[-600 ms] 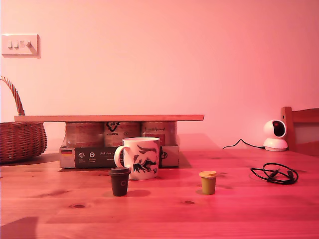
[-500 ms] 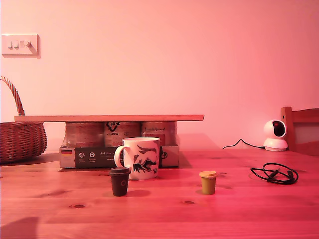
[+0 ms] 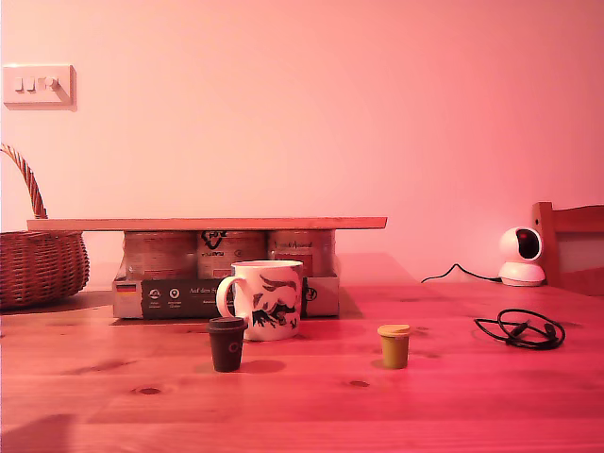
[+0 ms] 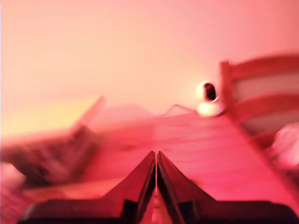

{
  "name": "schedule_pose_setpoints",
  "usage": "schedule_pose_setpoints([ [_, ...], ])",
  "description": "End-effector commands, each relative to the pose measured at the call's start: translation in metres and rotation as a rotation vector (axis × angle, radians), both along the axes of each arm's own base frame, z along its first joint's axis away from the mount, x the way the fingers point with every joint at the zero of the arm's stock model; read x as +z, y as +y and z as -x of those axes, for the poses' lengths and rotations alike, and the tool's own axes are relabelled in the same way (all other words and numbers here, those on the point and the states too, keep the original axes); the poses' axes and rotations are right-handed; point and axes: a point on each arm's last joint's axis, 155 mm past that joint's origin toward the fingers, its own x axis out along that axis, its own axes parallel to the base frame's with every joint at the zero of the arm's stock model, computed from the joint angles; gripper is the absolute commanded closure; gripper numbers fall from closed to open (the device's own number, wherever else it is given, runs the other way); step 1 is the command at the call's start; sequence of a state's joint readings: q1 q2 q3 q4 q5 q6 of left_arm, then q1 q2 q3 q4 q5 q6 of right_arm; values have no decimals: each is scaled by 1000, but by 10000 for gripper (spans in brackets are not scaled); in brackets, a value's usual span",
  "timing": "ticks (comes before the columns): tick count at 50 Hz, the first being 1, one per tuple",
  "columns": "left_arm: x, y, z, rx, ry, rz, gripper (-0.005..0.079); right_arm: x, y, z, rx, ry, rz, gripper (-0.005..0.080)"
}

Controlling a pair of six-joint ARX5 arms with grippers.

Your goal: Pick up the green coffee capsule and place it on the shelf behind you

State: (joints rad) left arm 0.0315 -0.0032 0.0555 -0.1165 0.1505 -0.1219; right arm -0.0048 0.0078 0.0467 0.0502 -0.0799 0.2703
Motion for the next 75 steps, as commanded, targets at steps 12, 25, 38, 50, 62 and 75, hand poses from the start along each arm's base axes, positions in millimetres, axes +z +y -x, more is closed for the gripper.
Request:
schedule_pose_setpoints([
  [12,20,-21,5,-116,-52,139,764,48,36,20,198,-71,7,764],
  [25,17,-51,14,-283,-24,145,764,31,58,29,319,39,21,764],
  [38,-9,-79,28,-432,58,53,764,-1,71,28,397,190,-19,764],
  [50,-33,-94,40,-512,155,34,764,-21,88,28,484,280,-3,764],
  [62,-34,-101,46,-554,163,38,764,-12,106,21,545,314,79,764],
  [75,-34,-101,46,-556,163,37,764,-28,129,-2,600,435,249,752],
])
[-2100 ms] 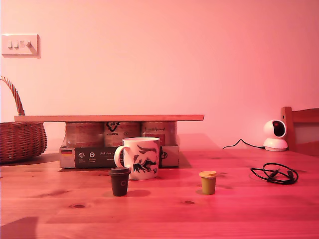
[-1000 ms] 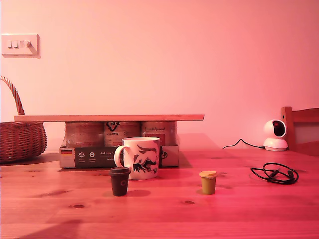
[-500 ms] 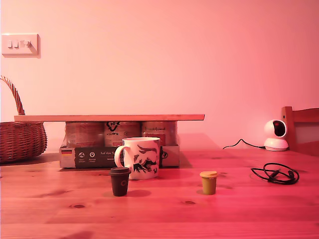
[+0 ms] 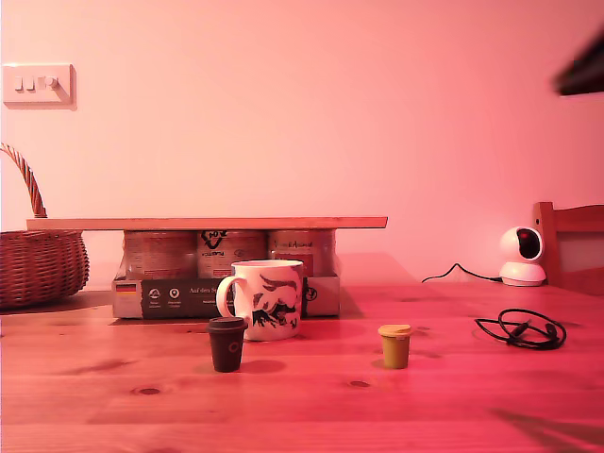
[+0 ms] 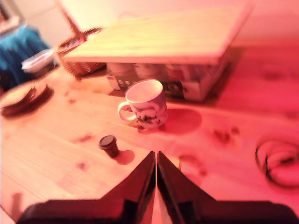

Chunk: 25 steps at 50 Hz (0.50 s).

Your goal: Pick up the green coffee capsule and place it on the shelf behind you

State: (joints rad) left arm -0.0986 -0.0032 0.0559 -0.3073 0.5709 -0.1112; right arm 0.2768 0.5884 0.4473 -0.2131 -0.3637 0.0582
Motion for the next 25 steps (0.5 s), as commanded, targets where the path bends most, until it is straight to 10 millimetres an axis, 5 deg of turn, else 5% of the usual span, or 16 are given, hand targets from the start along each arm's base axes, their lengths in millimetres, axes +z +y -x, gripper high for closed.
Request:
schedule_pose_setpoints([
  [1,6,-1,1,-8,-25,-3,764,-26,6,-4,20,64,50,732],
  [9,6,-1,1,-8,-25,-3,764,-44,13,-21,19,84,112,482],
  [25,5,-1,1,-8,-24,-4,764,-82,29,-28,64,175,160,434],
])
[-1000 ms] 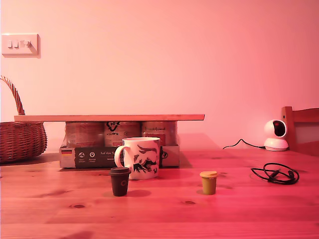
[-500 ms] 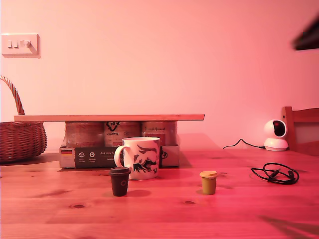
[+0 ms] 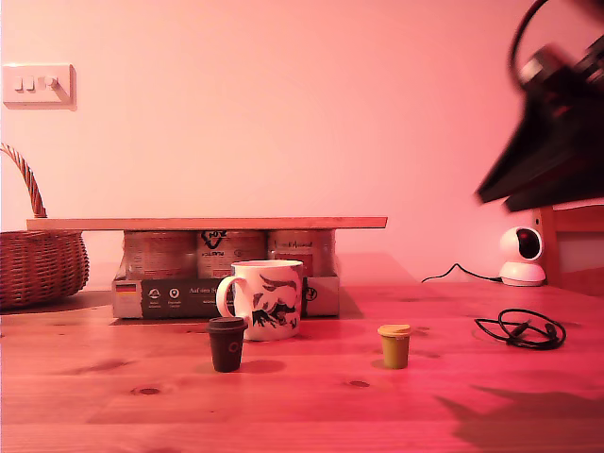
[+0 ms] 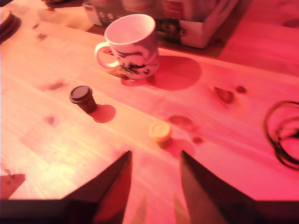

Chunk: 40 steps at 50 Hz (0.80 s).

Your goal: Pick up the green coffee capsule and place it on the shelf behind you

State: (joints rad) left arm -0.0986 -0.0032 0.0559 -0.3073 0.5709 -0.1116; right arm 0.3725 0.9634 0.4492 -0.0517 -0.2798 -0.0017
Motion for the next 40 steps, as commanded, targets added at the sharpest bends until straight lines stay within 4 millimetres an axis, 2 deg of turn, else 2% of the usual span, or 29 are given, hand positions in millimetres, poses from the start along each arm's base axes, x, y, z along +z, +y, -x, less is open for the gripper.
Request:
schedule_pose_setpoints([
  [1,5,-1,1,-8,-24,-4,764,-14,5,2,23,29,18,433],
  [9,4,-1,1,-8,-17,-5,764,-32,17,1,66,54,50,395],
  [22,0,-1,2,-4,0,-8,764,-52,22,-9,69,77,65,329],
  [33,0,0,1,1,-1,-10,764,-46,31,-30,121,-77,116,324],
  [40,-1,2,0,13,-4,-18,764,-51,33,-36,130,-98,130,323],
])
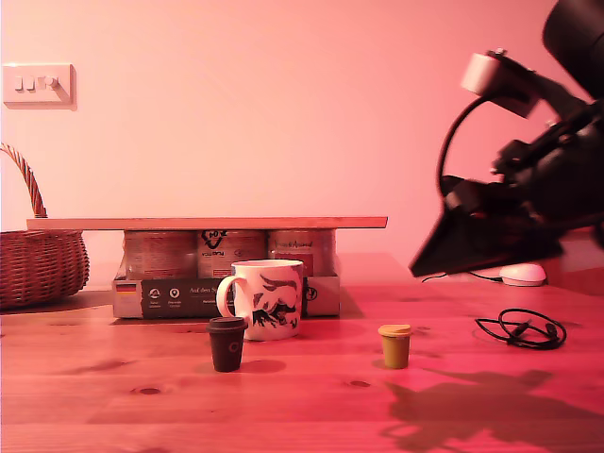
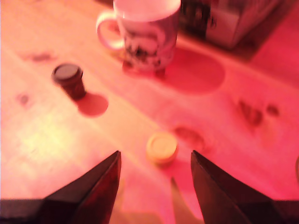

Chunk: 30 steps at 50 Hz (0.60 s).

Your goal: Pick up the green coffee capsule and place it on the shelf behind you

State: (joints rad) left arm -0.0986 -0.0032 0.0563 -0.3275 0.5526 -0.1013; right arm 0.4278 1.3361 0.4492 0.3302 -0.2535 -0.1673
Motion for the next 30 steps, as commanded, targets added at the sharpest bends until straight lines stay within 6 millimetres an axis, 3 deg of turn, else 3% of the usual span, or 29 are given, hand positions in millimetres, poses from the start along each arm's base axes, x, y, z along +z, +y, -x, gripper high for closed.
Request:
schedule_pose_setpoints([
  [1,4,0,0,-1,-17,-4,764,-11,1,2,11,13,15,324],
  [12,4,3,-2,20,-18,-9,764,-38,4,6,27,81,42,323],
  [30,3,5,-3,30,-17,-12,764,-66,7,6,43,126,54,323],
])
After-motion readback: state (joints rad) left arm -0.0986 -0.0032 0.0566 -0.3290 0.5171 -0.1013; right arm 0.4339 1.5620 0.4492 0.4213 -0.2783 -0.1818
